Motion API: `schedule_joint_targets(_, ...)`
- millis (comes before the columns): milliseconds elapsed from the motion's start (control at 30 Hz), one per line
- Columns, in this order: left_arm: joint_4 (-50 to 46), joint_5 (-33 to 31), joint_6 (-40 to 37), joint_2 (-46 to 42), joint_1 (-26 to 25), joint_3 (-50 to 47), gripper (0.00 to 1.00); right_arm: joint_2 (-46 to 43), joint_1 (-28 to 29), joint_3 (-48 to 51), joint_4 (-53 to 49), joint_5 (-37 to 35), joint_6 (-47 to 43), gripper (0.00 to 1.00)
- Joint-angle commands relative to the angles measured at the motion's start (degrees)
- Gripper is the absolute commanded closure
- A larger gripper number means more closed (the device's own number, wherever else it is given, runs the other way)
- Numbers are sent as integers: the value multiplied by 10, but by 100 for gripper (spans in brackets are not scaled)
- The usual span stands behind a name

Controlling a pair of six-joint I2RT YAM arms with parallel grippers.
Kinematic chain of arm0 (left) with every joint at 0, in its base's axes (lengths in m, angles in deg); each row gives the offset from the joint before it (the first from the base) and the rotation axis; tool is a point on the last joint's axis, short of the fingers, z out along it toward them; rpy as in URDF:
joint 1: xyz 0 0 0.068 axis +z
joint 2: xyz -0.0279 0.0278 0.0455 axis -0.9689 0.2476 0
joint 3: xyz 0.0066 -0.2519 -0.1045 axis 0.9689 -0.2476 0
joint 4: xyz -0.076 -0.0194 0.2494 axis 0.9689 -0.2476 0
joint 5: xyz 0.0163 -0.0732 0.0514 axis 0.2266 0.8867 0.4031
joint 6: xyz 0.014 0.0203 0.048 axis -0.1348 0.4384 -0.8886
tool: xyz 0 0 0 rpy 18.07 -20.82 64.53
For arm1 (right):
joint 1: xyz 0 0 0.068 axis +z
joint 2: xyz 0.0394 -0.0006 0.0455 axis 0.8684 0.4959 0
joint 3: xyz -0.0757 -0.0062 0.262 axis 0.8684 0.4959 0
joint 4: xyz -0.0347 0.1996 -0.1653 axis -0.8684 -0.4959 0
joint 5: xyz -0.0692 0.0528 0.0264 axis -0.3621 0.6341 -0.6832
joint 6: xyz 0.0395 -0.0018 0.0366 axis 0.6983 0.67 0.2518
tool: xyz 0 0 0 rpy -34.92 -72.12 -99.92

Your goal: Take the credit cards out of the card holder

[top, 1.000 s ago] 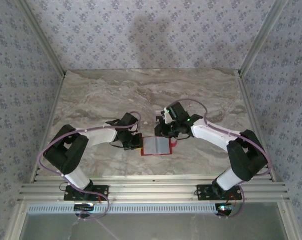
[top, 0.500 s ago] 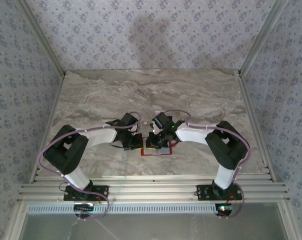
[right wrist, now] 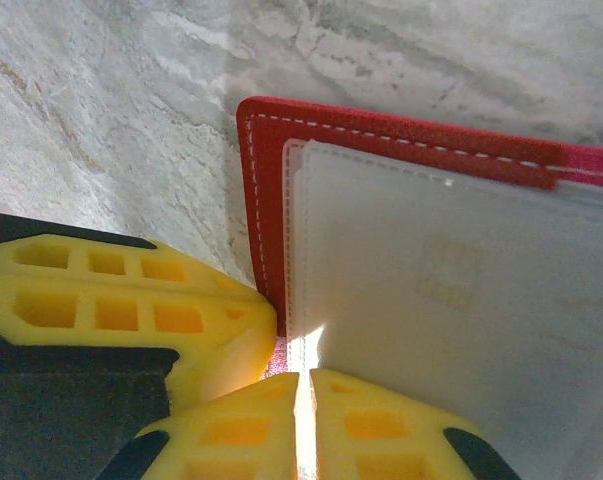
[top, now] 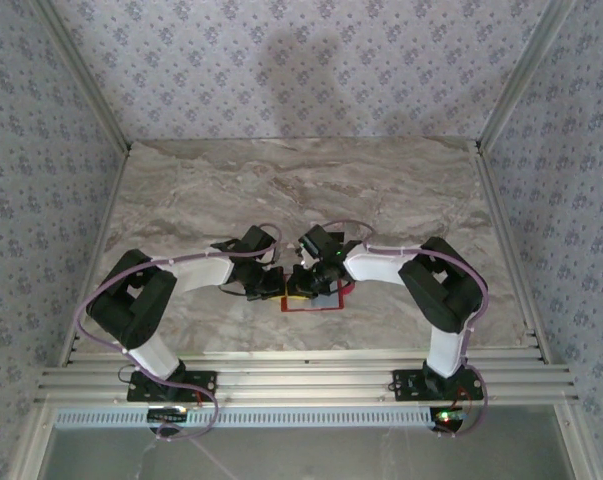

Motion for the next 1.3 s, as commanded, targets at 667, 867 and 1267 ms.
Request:
schedule_joint_targets(667, -7, 6, -2, 15, -3, 0, 97, -26, 5, -50, -232, -161, -74, 66)
schedule_joint_targets(867, -11, 6, -3, 16, -3, 4, 97, -46, 6, -61, -279, -205, -90, 61)
schedule_joint_targets(1267, -20, 7, -5, 21, -3, 15, 97, -68, 2, -69, -347, -280, -114, 55)
